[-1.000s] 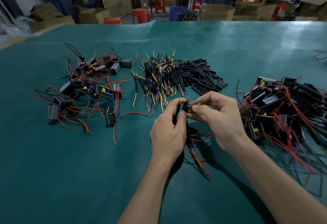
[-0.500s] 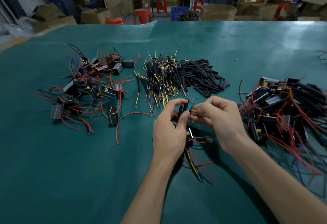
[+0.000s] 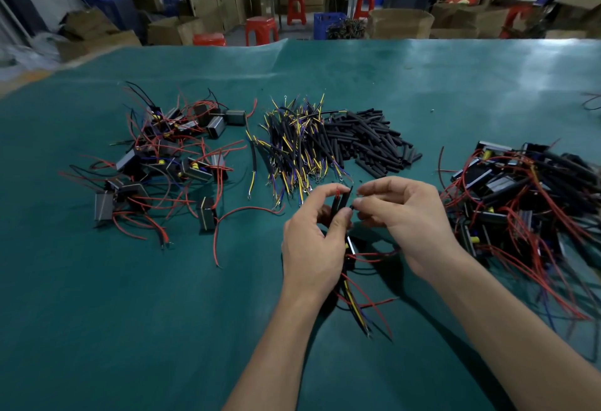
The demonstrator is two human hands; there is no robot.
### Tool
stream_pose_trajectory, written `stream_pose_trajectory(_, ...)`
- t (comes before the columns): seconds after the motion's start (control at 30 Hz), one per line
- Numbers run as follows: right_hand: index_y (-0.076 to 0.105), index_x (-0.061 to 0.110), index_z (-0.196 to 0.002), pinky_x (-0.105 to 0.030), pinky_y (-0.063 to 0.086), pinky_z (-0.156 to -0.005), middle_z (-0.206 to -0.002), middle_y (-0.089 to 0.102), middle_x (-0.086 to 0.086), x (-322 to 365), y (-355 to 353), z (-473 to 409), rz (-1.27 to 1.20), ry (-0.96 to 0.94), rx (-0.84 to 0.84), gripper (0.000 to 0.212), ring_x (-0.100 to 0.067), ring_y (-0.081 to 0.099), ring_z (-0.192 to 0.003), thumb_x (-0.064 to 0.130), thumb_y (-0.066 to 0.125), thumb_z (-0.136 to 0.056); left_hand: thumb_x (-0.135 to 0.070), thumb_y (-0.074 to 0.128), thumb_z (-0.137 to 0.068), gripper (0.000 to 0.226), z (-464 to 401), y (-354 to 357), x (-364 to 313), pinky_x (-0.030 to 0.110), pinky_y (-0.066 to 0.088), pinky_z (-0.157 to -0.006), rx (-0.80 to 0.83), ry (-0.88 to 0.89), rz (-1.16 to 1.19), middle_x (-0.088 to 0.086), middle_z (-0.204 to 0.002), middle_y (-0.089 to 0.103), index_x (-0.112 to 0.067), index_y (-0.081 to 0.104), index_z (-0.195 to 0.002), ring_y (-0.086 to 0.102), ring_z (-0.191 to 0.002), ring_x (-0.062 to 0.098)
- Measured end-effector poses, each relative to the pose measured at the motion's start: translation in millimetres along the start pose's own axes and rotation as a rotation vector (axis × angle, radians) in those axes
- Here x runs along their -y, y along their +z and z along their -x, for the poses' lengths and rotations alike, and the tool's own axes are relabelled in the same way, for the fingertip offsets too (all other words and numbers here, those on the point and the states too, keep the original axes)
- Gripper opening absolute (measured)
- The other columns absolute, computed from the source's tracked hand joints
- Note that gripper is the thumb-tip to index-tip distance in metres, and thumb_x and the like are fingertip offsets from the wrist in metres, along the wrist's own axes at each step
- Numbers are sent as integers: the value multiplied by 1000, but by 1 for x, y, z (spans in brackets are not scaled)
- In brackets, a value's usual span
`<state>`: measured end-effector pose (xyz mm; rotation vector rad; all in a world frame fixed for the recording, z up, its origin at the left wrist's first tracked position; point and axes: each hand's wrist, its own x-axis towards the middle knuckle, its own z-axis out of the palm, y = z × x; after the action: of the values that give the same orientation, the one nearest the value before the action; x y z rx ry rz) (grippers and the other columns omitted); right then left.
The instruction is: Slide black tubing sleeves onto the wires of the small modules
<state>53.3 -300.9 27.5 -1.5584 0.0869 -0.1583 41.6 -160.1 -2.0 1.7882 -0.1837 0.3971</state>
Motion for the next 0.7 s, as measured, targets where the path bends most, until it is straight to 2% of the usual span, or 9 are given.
stream_pose_trajectory(0.17, 77, 10, -84, -22, 56, -62, -75, 76, -9, 1, -2, 1, 18, -42, 39, 13, -17, 73, -68, -1, 81, -80, -22, 66, -89, 26, 2, 1, 0, 44, 56, -76, -8, 1, -3, 0, -80, 69, -39, 64, -109, 68, -78, 20)
stream_pose_trajectory(0.3, 76, 24, -85, -30, 59, -67, -76, 76, 4, -2, -3, 1, 352, -282, 9, 17, -13, 74, -70, 8, 80, -81, -25, 64, -89, 25, 1, 2, 0, 46, 57, -72, -5, -18, -7, -1, -77, 69, -41, 64, -108, 68, -76, 19)
stream_pose_trajectory(0.5, 75, 26, -93, -16, 53, -65, -77, 72, 17, 0, -1, 4, 678, -628, -33, 21, 2, 68, -74, 10, 77, -79, -27, 63, -87, 25, 1, 1, 0, 45, 53, -62, -11, -5, -11, -7, -71, 64, -39, 64, -109, 61, -61, 24)
stream_pose_trajectory(0.6, 71, 27, -84, -13, 51, -66, -74, 71, 17, 0, 0, 5, 642, -571, -46, 18, 0, 68, -73, 11, 78, -80, -27, 65, -87, 25, 1, 1, 0, 45, 54, -64, -27, -8, -17, -6, -71, 63, -41, 64, -108, 61, -63, 22)
stream_pose_trajectory(0.7, 69, 27, -73, -24, 55, -65, -72, 72, 14, -2, 0, 2, 523, -371, -27, 20, -4, 69, -67, 12, 81, -79, -28, 65, -86, 26, 1, 2, 0, 48, 54, -65, -39, -18, -19, 0, -74, 62, -41, 64, -108, 59, -66, 24)
